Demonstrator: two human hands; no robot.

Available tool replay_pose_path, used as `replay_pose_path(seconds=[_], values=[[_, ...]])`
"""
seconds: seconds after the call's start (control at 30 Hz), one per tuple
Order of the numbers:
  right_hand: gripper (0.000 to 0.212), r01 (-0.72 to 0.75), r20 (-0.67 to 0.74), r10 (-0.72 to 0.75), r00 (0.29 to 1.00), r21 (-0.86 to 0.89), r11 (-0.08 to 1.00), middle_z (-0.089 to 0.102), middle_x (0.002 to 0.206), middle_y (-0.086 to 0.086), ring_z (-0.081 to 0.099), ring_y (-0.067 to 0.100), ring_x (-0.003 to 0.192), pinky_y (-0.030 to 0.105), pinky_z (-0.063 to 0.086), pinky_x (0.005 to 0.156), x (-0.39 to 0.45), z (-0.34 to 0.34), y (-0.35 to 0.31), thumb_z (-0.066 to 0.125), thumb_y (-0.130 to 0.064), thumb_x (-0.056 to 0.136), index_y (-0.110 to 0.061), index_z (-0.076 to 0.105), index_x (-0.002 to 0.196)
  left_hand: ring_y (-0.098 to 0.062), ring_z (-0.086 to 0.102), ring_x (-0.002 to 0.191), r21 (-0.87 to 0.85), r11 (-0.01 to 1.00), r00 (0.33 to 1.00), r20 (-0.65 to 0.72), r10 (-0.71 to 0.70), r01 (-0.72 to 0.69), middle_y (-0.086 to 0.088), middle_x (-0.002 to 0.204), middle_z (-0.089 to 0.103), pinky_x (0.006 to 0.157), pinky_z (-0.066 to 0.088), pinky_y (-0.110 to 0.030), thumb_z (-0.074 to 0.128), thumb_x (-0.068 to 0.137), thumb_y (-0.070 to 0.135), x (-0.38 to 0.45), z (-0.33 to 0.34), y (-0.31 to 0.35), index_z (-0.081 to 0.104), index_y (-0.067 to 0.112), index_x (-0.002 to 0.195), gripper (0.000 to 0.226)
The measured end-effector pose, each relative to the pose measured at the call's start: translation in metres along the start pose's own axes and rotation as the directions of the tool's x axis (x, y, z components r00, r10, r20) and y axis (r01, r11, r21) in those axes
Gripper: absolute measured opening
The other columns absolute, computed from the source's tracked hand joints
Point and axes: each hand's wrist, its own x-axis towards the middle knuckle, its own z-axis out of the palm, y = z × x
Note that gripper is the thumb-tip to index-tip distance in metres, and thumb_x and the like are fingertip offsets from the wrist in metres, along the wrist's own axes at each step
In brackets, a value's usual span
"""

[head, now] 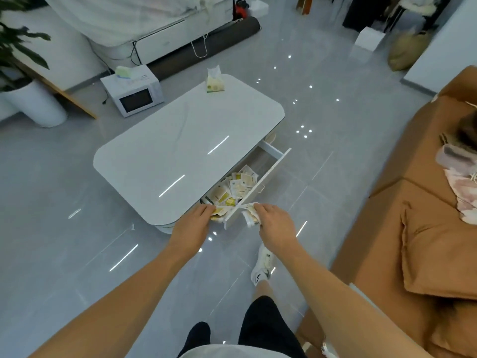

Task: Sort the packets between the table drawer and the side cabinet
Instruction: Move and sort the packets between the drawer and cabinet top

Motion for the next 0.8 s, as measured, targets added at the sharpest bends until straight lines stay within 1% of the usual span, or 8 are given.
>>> replay_pose_path(seconds=[0.13, 0.2, 0.23, 0.33, 0.4, 0.53, 0.67, 0.8], values=[[0.048, 0.084, 0.093, -0.083, 0.992, -0.011, 0.996, 0.068, 0.112, 0.004, 0.062, 0.029, 0.094, 0.035, 0.042, 0.074, 0.115, 0.028, 0.044, 0.057, 0.004, 0.079, -0.015, 0.059, 0.122, -0.027, 0.06, 0.11, -0.031, 0.995, 0.994, 0.058, -0.091, 0.093, 0.0, 0.127, 0.06, 0.072, 0.054, -0.039, 0.062, 0.085, -0.001, 0.096, 0.037, -0.02, 0.056, 0.018, 0.131, 0.05], [0.047, 0.125, 0.143, -0.123, 0.982, -0.009, 0.992, 0.068, 0.109, 0.004, 0.062, 0.028, 0.093, 0.032, 0.037, 0.072, 0.172, 0.05, 0.067, 0.059, 0.004, 0.077, -0.014, 0.06, 0.12, -0.028, 0.061, 0.105, -0.047, 0.986, 0.985, 0.074, -0.155, 0.158, -0.002, 0.123, 0.061, 0.07, 0.054, -0.04, 0.06, 0.085, -0.003, 0.143, 0.062, -0.029, 0.057, 0.018, 0.128, 0.048], [0.047, 0.145, 0.168, -0.14, 0.976, -0.015, 0.989, 0.068, 0.11, 0.004, 0.063, 0.029, 0.095, 0.033, 0.039, 0.073, 0.197, 0.064, 0.077, 0.06, 0.004, 0.077, -0.014, 0.06, 0.12, -0.028, 0.06, 0.104, -0.058, 0.981, 0.98, 0.081, -0.18, 0.185, -0.001, 0.122, 0.061, 0.071, 0.054, -0.041, 0.059, 0.086, -0.002, 0.165, 0.078, -0.034, 0.055, 0.018, 0.128, 0.048], [0.049, 0.215, 0.261, -0.199, 0.945, -0.034, 0.976, 0.067, 0.118, 0.006, 0.062, 0.03, 0.107, 0.037, 0.047, 0.086, 0.269, 0.114, 0.104, 0.062, 0.003, 0.08, -0.013, 0.059, 0.126, -0.026, 0.059, 0.103, -0.099, 0.963, 0.966, 0.096, -0.24, 0.249, -0.001, 0.124, 0.059, 0.074, 0.055, -0.042, 0.061, 0.083, -0.006, 0.226, 0.136, -0.057, 0.055, 0.019, 0.13, 0.053], [0.051, 0.255, 0.33, -0.223, 0.917, -0.055, 0.965, 0.064, 0.126, 0.006, 0.059, 0.03, 0.117, 0.04, 0.047, 0.095, 0.312, 0.155, 0.12, 0.063, 0.002, 0.082, -0.014, 0.056, 0.131, -0.028, 0.059, 0.103, -0.107, 0.949, 0.95, 0.127, -0.284, 0.297, -0.004, 0.123, 0.059, 0.074, 0.054, -0.042, 0.065, 0.08, -0.008, 0.259, 0.18, -0.073, 0.056, 0.017, 0.13, 0.057], [0.053, 0.321, 0.415, -0.25, 0.875, -0.108, 0.941, 0.064, 0.129, 0.006, 0.059, 0.029, 0.119, 0.043, 0.047, 0.102, 0.381, 0.245, 0.15, 0.063, 0.0, 0.085, -0.015, 0.054, 0.135, -0.032, 0.058, 0.113, -0.099, 0.923, 0.918, 0.185, -0.351, 0.373, -0.009, 0.132, 0.058, 0.079, 0.055, -0.042, 0.065, 0.081, -0.008, 0.305, 0.268, -0.108, 0.054, 0.013, 0.137, 0.061], [0.05, 0.351, 0.453, -0.246, 0.857, -0.163, 0.922, 0.064, 0.123, 0.005, 0.06, 0.028, 0.11, 0.039, 0.048, 0.091, 0.429, 0.321, 0.178, 0.063, -0.003, 0.086, -0.014, 0.054, 0.134, -0.03, 0.054, 0.117, -0.12, 0.91, 0.902, 0.235, -0.362, 0.396, -0.008, 0.134, 0.055, 0.079, 0.053, -0.041, 0.07, 0.078, -0.005, 0.341, 0.343, -0.142, 0.05, 0.014, 0.137, 0.064], [0.047, 0.368, 0.482, -0.238, 0.843, -0.193, 0.91, 0.064, 0.117, 0.007, 0.06, 0.029, 0.106, 0.038, 0.048, 0.084, 0.462, 0.374, 0.191, 0.062, -0.001, 0.084, -0.014, 0.055, 0.129, -0.029, 0.046, 0.13, -0.058, 0.888, 0.858, 0.294, -0.421, 0.456, -0.006, 0.146, 0.047, 0.093, 0.052, -0.044, 0.074, 0.077, -0.001, 0.374, 0.393, -0.171, 0.042, 0.017, 0.142, 0.075]])
